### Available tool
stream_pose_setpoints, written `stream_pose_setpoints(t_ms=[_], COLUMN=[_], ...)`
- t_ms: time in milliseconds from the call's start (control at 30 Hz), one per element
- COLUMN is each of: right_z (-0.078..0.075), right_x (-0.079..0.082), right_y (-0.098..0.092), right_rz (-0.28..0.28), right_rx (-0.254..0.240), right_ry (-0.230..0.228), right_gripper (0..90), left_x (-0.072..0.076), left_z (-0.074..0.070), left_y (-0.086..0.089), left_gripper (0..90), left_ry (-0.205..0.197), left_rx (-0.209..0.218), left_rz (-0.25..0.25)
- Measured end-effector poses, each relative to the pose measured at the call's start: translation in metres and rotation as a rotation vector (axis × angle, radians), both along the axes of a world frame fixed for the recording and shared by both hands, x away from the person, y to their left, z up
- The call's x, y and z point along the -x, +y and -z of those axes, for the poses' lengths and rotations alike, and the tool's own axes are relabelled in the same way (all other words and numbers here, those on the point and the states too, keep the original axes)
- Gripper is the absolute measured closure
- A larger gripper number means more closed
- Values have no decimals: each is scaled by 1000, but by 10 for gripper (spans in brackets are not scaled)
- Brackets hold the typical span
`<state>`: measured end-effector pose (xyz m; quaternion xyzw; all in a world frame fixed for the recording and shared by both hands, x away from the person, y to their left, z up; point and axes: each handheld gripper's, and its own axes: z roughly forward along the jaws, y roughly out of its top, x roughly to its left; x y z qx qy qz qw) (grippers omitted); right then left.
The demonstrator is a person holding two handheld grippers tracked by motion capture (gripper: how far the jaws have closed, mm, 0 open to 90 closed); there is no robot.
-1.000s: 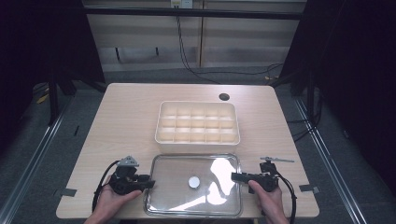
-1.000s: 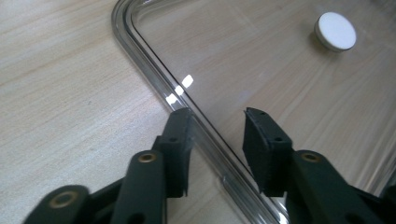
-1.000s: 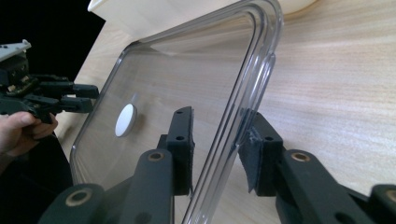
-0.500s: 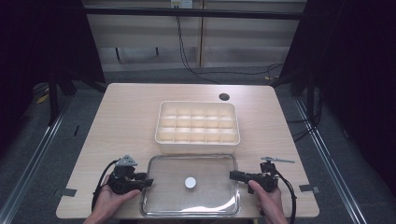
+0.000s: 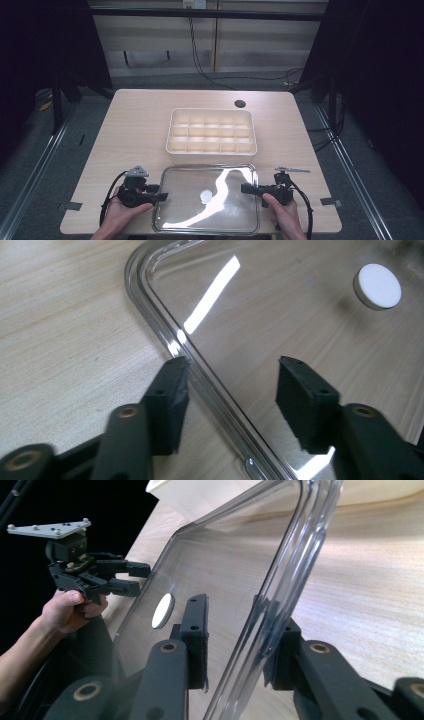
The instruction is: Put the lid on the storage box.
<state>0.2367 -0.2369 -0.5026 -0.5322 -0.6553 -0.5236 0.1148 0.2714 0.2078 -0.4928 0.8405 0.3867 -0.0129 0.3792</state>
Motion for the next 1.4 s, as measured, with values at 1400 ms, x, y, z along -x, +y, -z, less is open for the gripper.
stream_pose_setpoints(t_ms=[1400], right_z=[-33], right_x=[11], right_y=[0], right_rz=[-29], right_rx=[28], right_ry=[-232], right_gripper=[702], left_x=[-14], left_z=[6], left_y=[4], left_gripper=[304], left_ry=[106], left_rx=[155], left_rz=[24])
